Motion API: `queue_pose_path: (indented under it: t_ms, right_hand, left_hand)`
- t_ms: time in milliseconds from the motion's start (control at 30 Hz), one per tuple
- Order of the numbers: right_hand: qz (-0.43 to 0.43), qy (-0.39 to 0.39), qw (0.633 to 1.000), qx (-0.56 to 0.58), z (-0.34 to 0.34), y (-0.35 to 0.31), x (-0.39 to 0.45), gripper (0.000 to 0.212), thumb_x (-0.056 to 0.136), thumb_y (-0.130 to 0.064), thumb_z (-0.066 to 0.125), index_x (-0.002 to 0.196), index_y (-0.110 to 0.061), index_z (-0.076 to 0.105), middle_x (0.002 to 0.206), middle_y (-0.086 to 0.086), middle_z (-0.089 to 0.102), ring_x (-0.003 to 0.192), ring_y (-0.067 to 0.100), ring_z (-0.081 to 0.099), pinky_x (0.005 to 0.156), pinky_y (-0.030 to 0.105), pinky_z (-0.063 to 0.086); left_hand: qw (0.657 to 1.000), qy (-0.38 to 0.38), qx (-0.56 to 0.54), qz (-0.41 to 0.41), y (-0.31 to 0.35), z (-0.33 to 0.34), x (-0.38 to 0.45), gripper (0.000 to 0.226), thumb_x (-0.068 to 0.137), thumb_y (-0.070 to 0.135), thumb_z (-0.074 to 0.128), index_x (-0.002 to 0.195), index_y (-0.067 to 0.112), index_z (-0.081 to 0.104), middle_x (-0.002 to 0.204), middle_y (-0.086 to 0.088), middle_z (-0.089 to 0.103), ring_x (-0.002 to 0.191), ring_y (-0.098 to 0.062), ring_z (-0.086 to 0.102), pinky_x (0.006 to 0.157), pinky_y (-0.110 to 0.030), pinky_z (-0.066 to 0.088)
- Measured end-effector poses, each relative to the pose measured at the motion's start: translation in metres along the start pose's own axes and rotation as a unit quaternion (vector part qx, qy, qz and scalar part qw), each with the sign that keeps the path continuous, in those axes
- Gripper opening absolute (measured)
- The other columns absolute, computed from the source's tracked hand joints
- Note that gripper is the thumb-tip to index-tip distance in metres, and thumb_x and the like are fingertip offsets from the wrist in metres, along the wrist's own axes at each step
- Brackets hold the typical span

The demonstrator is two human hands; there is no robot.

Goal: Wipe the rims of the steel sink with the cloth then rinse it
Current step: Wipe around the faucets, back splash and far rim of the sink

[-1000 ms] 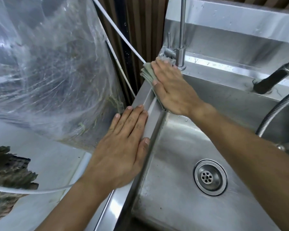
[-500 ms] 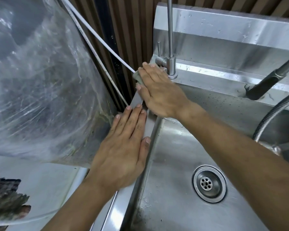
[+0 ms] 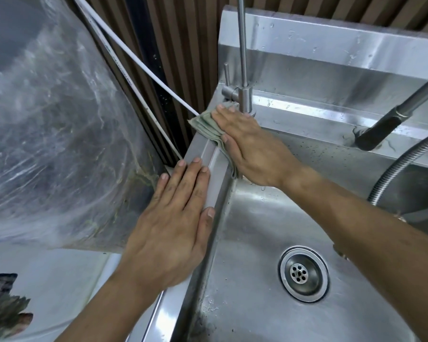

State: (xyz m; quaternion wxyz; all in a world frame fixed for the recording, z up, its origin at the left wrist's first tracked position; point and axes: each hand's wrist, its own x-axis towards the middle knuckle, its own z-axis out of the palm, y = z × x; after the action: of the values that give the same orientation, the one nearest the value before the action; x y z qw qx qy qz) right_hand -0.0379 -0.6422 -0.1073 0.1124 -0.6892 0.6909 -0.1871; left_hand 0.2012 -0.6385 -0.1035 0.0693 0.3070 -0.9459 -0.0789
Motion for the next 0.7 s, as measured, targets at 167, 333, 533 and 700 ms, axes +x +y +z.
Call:
queue_pose_path:
  t_ms: [167,333,533,700]
  right_hand:
    - [0.052,0.04,0.997,-0.04,0.003,-0.011,-0.01,0.053,0.113,-0.031,0.025,0.162,-0.011,0.024,0.17,0.007,0.021,0.159,0.015,0.013,0.128,0.027,0.0]
    - [0.092,0.03,0.995,-0.009,0.013,-0.029,0.006,0.058,0.113,-0.036,0.02,0.165,-0.013,0.01,0.173,0.005,0.002,0.16,0.016,-0.006,0.129,0.032,-0.008]
    - [0.025,0.063,0.998,0.013,0.006,-0.004,0.0,0.05,0.113,-0.028,0.033,0.161,-0.015,0.031,0.169,0.003,0.027,0.158,0.014,0.017,0.128,0.024,0.002]
    - [0.027,0.116,0.991,-0.056,0.007,0.002,-0.01,0.043,0.109,-0.022,0.045,0.15,-0.012,0.051,0.155,0.007,0.051,0.15,0.019,0.039,0.123,0.027,0.02]
  left_hand:
    - [1.0,0.005,0.004,-0.001,0.002,-0.001,-0.002,0.061,0.109,0.038,0.024,0.163,0.01,0.02,0.172,-0.005,0.01,0.16,-0.018,0.003,0.128,-0.042,0.006]
    - [1.0,0.003,0.006,-0.003,0.002,0.0,0.0,0.061,0.109,0.038,0.024,0.163,0.011,0.02,0.172,-0.006,0.01,0.16,-0.02,0.004,0.129,-0.043,0.008]
    - [1.0,-0.011,0.005,-0.004,0.002,-0.002,0.002,0.062,0.108,0.041,0.022,0.163,0.013,0.02,0.172,-0.002,0.011,0.16,-0.018,0.001,0.128,-0.038,0.0]
    - [0.998,-0.059,0.006,-0.024,0.006,-0.009,0.044,0.072,0.101,0.048,0.006,0.165,0.015,0.003,0.173,-0.001,-0.007,0.158,-0.016,-0.014,0.127,-0.035,-0.013]
